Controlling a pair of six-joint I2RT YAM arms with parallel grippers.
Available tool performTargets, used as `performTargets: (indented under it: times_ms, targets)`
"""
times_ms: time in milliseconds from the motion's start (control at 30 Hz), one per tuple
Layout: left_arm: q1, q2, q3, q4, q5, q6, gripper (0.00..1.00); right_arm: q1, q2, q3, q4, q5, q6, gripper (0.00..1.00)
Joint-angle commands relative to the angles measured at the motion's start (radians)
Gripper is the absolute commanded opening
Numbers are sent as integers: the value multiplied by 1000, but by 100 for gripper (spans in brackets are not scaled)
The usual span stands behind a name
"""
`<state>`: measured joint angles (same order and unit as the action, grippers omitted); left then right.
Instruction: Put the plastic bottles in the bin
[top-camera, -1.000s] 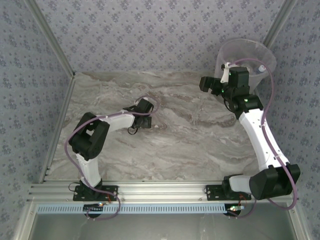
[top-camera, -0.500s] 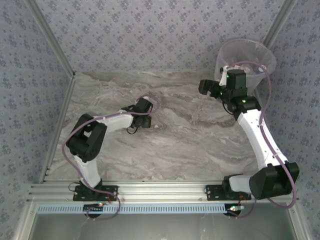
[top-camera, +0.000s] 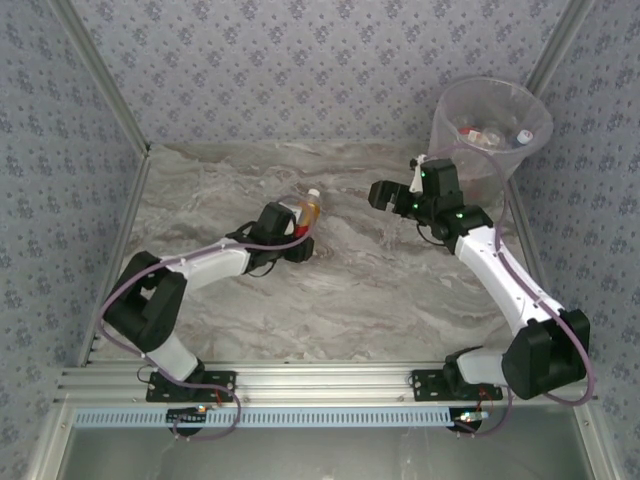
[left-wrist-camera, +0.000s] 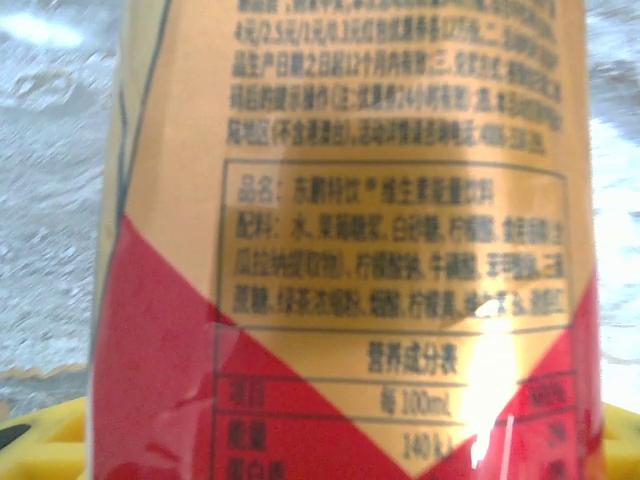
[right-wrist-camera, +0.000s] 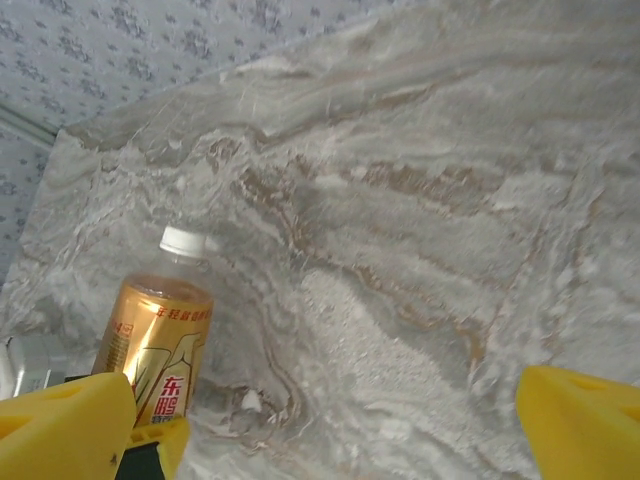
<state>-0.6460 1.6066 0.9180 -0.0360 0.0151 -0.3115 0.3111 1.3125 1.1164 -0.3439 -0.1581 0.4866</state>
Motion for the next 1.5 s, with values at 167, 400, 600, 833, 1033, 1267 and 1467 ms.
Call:
performTargets:
  times_ms: [167,400,600,833,1033,1267,1467]
  targets:
    - [-84,-157,-91,190,67,118,46,21,55,25,56,-178,116,100]
    - [-109,-263,-144,232,57,143,46,61,65,20,132,-247,155,99]
    - [-111,-284,-146,238,70,160,46,85,92,3,294,-343,213,98]
    - [-111,-289,-141,247,90,179,46,130,129,41,325,-316,172,87]
    - [-114,-295,-144,260,96,181,47,136,152,43,409,-256,211,69]
    - [-115,-294,-139,265,102,183,47,163,177,62,431,-214,218,60]
    - [-116,-296,-136,275,125,174,47,173,212,68,462,-219,260,49]
